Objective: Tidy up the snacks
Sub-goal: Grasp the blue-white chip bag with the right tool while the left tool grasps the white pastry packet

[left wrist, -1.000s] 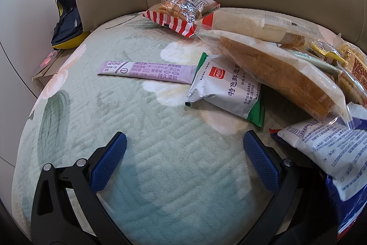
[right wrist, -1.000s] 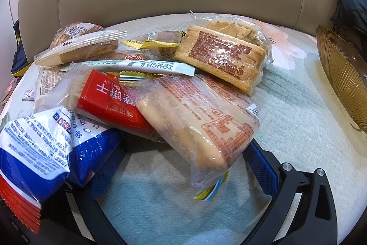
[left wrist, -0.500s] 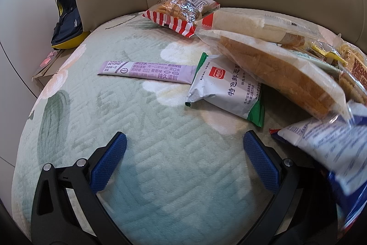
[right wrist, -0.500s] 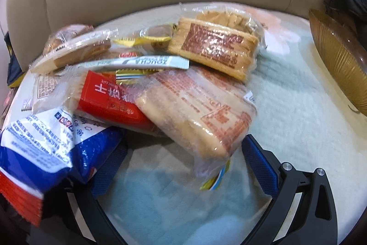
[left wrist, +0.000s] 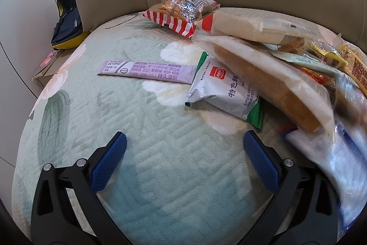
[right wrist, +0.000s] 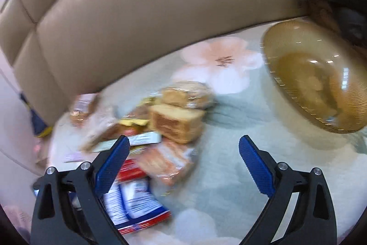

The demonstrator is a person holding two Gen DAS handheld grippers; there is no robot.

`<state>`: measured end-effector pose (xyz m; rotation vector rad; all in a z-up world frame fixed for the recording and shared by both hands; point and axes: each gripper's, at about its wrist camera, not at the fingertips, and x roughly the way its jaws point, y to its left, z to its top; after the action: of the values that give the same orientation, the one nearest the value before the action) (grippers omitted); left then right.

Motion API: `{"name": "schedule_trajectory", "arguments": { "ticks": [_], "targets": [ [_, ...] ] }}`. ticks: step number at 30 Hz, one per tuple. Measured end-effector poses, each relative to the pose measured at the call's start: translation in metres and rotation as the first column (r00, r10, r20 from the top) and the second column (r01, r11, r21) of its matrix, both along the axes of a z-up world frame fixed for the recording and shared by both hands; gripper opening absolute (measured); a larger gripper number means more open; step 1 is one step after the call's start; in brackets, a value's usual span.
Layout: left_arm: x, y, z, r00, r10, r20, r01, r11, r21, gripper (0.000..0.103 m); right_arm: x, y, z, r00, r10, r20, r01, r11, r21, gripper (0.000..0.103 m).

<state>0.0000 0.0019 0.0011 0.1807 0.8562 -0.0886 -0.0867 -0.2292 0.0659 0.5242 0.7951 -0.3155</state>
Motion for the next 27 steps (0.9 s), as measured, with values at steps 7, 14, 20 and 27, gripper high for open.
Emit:
{"name": "schedule_trajectory", "arguments": {
  "ticks": [7, 14, 20, 27],
  "targets": [
    [-0.001, -0.002, -0.002, 1.0, 0.0, 0.0, 0.0, 1.0, -0.001, 0.1, 0.023, 0.038, -0.024, 0.957, 0.268, -0.113, -0.262, 0.963, 0.068, 0.095],
    [0.0, -0.005, -0.003, 1.0, 0.0, -0.003, 0.0, 1.0, 0.026, 0.1, 0.026, 0.059, -0.028, 0.921, 0.366, -0.13, -0.348, 0.927, 0.142, 0.095],
    [0.011, -0.002, 0.0, 0.991, -0.121, -0.049, 0.122, 0.993, 0.008, 0.1, 0.024, 0.073, -0.042, 0.885, 0.408, -0.225, -0.382, 0.912, 0.148, 0.096],
    [0.026, -0.005, 0.008, 0.96, -0.205, -0.193, 0.215, 0.976, 0.032, 0.1, 0.039, 0.087, -0.071, 0.845, 0.439, -0.306, -0.421, 0.898, 0.127, 0.098]
  ]
}}
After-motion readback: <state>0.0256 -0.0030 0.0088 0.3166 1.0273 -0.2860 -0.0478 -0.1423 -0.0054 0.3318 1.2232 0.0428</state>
